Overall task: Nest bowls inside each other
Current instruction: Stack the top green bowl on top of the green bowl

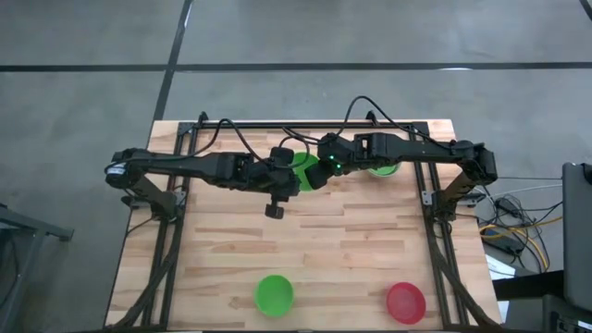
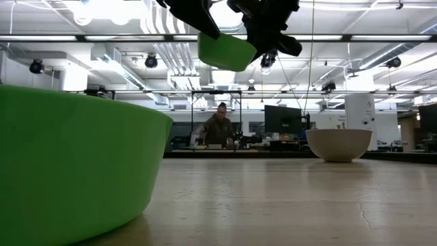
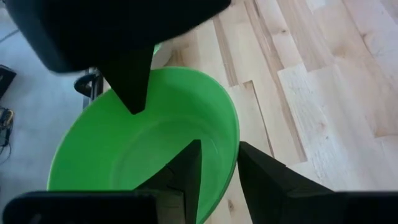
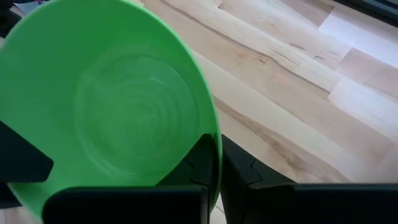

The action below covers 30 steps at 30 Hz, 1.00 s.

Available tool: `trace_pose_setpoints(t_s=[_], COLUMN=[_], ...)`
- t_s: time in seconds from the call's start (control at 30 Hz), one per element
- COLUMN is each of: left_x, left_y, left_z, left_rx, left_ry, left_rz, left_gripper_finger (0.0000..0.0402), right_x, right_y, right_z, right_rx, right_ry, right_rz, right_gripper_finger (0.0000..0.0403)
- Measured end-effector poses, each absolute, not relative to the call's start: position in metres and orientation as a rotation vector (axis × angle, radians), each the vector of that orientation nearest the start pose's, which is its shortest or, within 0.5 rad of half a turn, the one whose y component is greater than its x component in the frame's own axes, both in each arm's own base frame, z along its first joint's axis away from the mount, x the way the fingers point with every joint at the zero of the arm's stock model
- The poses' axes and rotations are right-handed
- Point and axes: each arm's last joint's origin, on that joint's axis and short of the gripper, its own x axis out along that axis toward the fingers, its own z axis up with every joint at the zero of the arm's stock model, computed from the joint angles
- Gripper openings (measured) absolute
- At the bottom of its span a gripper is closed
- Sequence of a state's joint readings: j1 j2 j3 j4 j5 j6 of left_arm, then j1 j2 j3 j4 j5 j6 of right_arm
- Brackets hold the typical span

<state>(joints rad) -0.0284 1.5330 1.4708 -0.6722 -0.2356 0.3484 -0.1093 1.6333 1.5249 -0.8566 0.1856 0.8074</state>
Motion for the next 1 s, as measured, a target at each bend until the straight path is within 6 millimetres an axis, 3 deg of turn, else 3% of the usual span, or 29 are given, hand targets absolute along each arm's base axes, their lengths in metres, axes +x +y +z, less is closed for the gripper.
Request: trace_pose_setpoints(t_s=[0.6,1.0], left_x=[0.3302,0.3288], left_y=[-0.0037,-0.0039], left_z=[0.3476,0.354], left_rx=[0.278,0.359], left_ry=[0.738,0.744], left_rz=[0.086,0.061], left_gripper_finger=[0.0106,0.0106], right_x=[0.3367,0.3343], right_y=[-0.0424,-0.0421], right_z=[0.3236,0.3213], right_rx=[0.695,0.69], right_ry=[0.798,0.826], right_rz=[-0.638,-0.647], right_gripper_finger=[0.0008,0.0008])
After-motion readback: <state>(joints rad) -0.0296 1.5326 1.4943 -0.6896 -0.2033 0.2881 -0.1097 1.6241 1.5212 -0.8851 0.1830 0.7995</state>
